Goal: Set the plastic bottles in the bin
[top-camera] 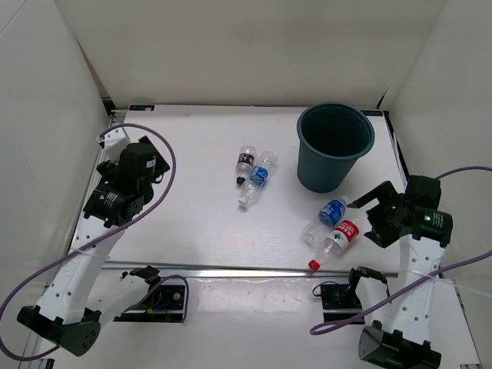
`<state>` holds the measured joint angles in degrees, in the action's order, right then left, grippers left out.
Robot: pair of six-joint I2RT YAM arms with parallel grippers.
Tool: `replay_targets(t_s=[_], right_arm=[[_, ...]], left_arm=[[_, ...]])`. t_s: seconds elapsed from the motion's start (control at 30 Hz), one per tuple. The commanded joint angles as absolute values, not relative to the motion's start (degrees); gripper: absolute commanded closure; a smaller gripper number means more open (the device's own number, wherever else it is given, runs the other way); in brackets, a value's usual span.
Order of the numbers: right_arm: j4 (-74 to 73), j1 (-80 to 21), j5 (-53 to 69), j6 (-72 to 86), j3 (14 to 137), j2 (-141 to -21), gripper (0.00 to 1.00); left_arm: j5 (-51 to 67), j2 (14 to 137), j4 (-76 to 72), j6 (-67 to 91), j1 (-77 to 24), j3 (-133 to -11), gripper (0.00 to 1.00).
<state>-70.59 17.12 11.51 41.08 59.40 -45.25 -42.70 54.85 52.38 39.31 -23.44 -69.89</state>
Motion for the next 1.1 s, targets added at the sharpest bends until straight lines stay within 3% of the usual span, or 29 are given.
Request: replay_targets(t_s=[0.0,0.23,0.53,1.07], right_arm=[[-71.19,16.96,13.01,38.67,57.76,-43.68,0.0],[-69.69,16.96,10.04,38.31,49.68,-45.62,0.0],[-62.76,16.96,8.17,39.37,38.95,-46.66,0.0],[-53.27,16.96,6.24,45.26,34.9,-56.16,0.0]], left_arm=[[-37.62,55.81,47.73,32.26,-23.73,-70.75,0.0],[-28.39,52.73,47.11,34.19,-23.73,-67.5,0.0],[-27.77,52.21,47.64,31.73,-23.73,-67.5,0.0],[-27.25,52.73,48.87,34.1,-23.73,-62.23,0.0]])
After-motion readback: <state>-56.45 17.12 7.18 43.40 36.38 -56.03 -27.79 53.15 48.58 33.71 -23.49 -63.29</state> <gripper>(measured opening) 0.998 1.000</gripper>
